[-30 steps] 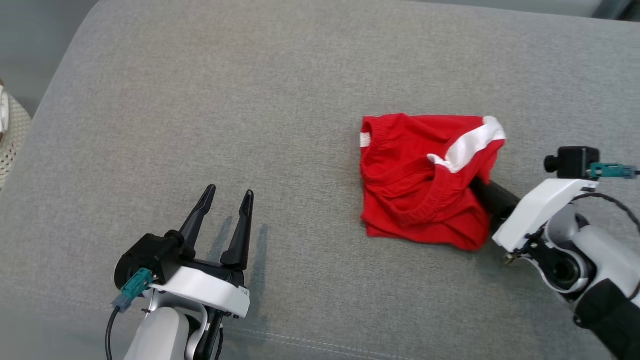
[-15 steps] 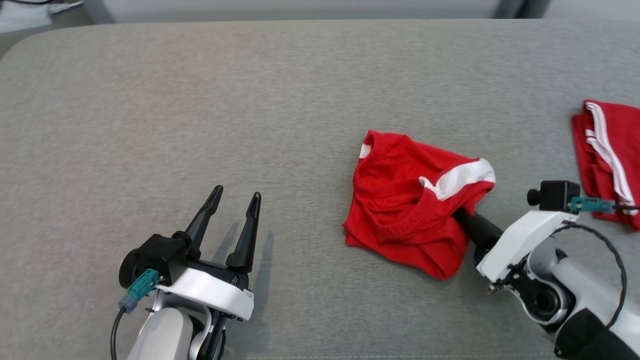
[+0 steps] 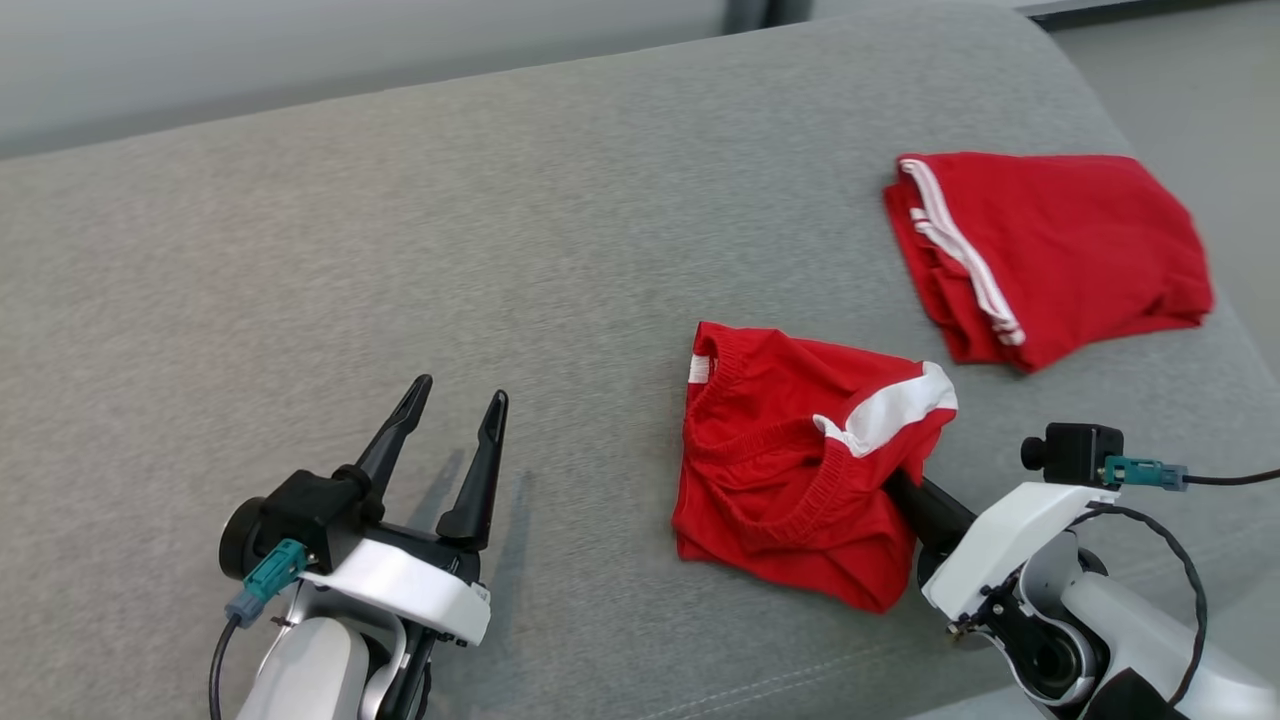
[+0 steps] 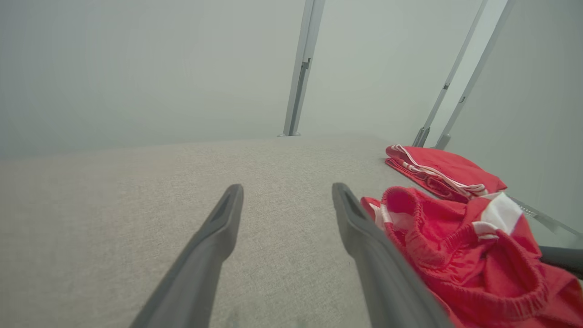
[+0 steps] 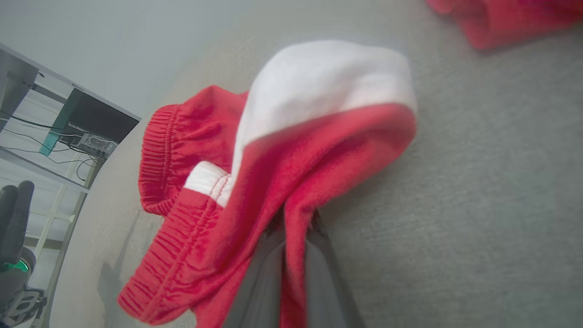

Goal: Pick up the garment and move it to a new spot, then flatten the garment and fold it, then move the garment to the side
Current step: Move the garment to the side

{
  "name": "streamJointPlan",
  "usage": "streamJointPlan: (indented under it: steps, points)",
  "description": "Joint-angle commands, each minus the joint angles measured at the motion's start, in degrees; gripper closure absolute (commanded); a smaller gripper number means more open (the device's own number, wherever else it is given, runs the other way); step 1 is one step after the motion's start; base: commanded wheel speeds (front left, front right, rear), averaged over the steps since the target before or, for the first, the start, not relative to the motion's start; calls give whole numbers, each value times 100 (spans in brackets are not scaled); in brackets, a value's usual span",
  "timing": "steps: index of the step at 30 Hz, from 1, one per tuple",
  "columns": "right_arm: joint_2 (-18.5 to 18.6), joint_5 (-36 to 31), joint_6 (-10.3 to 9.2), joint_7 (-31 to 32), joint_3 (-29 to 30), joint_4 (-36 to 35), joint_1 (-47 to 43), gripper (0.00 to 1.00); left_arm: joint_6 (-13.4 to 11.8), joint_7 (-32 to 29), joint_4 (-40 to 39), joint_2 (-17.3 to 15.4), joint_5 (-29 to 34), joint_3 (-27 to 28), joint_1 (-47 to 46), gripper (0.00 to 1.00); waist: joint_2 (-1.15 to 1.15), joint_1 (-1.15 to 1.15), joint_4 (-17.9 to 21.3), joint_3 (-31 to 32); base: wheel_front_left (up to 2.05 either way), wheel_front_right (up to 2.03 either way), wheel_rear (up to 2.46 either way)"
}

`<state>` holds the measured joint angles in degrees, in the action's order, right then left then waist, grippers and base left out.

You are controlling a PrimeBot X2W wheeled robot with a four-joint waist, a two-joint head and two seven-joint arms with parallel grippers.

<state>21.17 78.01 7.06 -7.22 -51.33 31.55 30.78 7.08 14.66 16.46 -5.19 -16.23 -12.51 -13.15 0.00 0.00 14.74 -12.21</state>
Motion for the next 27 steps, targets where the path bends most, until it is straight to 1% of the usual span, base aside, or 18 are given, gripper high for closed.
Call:
streamJointPlan:
  steps: [1, 3, 6, 11, 17, 23, 24, 27]
  points:
    - [43, -69, 43, -88, -62, -49, -123, 100, 41, 34, -131, -97, 41, 163, -131, 0, 0, 0, 251, 22, 0, 0, 0]
    - [45, -109, 43, -101, -99, 0, -67, 100, 41, 34, -128, -110, 43, 157, -121, 0, 0, 0, 331, -26, 0, 0, 0]
    - [73, -207, 43, -51, -173, 77, 110, 100, 41, 34, -117, -132, 49, 109, -128, 0, 0, 0, 351, -131, 0, 0, 0]
    - [186, -225, 43, 57, -173, 229, 398, 100, 41, 34, -120, -188, 38, 33, -186, 0, 0, 0, 220, -317, 0, 0, 0]
    - [336, -327, 43, -88, -155, 285, 625, 100, 41, 34, -147, -249, 22, 31, -226, 0, 0, 0, 138, -447, 0, 0, 0]
    - [465, -561, 43, -80, -97, 436, 1344, 100, 41, 34, -137, -313, 38, -63, -241, 0, 0, 0, 152, -557, 0, 0, 0]
    - [465, -561, 43, -80, -97, 436, 1344, 100, 41, 34, -137, -313, 38, -63, -241, 0, 0, 0, 152, -557, 0, 0, 0]
    - [593, -647, 43, 2, -41, 578, 1737, 100, 41, 34, -126, -337, 33, -149, -283, 0, 0, 0, 128, -650, 0, 0, 0]
